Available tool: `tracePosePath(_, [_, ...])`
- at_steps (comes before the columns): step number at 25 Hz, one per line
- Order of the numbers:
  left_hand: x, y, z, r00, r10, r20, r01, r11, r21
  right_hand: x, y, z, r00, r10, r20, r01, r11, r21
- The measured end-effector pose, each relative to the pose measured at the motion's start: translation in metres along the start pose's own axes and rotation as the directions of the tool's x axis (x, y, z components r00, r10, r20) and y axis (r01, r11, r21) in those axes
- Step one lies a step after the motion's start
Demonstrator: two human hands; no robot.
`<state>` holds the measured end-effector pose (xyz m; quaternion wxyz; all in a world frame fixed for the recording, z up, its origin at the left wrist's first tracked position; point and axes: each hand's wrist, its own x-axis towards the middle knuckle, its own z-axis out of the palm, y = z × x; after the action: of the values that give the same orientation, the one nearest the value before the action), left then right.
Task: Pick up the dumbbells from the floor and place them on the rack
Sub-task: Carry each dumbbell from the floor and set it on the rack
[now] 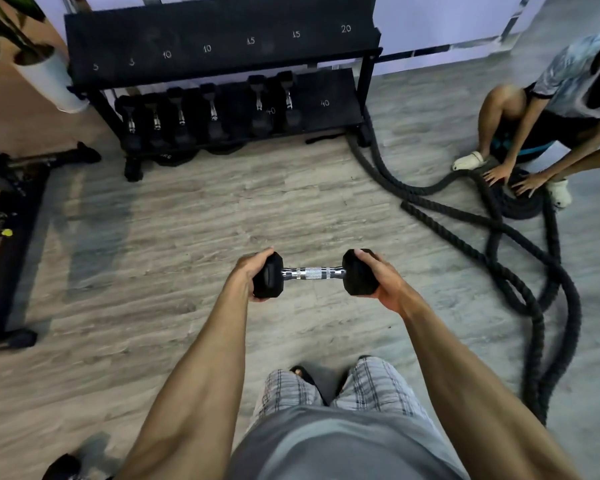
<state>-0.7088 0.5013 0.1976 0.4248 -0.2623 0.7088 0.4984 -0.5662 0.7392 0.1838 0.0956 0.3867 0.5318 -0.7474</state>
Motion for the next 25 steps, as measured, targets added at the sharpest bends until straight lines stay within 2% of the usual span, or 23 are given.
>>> tracePosePath(3, [0.028, 0.045, 0.001, 1.000, -0.027, 0.004, 0.027, 1.000, 0.001, 0.039, -0.036, 0.005, 0.997, -0.043, 0.059, 0.043, 0.999, -0.001])
tracePosePath(8, [0.086, 0.132, 0.010, 1.000, 0.006, -0.018, -0.006, 1.000, -0.010, 0.130, -0.112, 0.014, 0.993, -0.093, 0.071, 0.094, 0.996, -0.011])
tracePosePath(12, [0.133, 0.213, 0.025, 0.999, 0.032, -0.035, -0.034, 0.998, -0.044, 0.213, -0.179, 0.010, 0.993, -0.044, 0.107, 0.045, 0.999, -0.009])
tracePosePath(19, [0.182, 0.365, 0.052, 0.998, 0.063, -0.029, -0.066, 0.990, -0.124, 0.333, -0.297, 0.003, 0.983, 0.116, 0.146, -0.125, 0.991, 0.056])
tracePosePath(25, [0.242, 0.461, 0.062, 0.997, 0.052, -0.051, -0.059, 0.989, -0.134, 0.428, -0.376, 0.007, 0.982, 0.139, 0.126, -0.144, 0.989, 0.037])
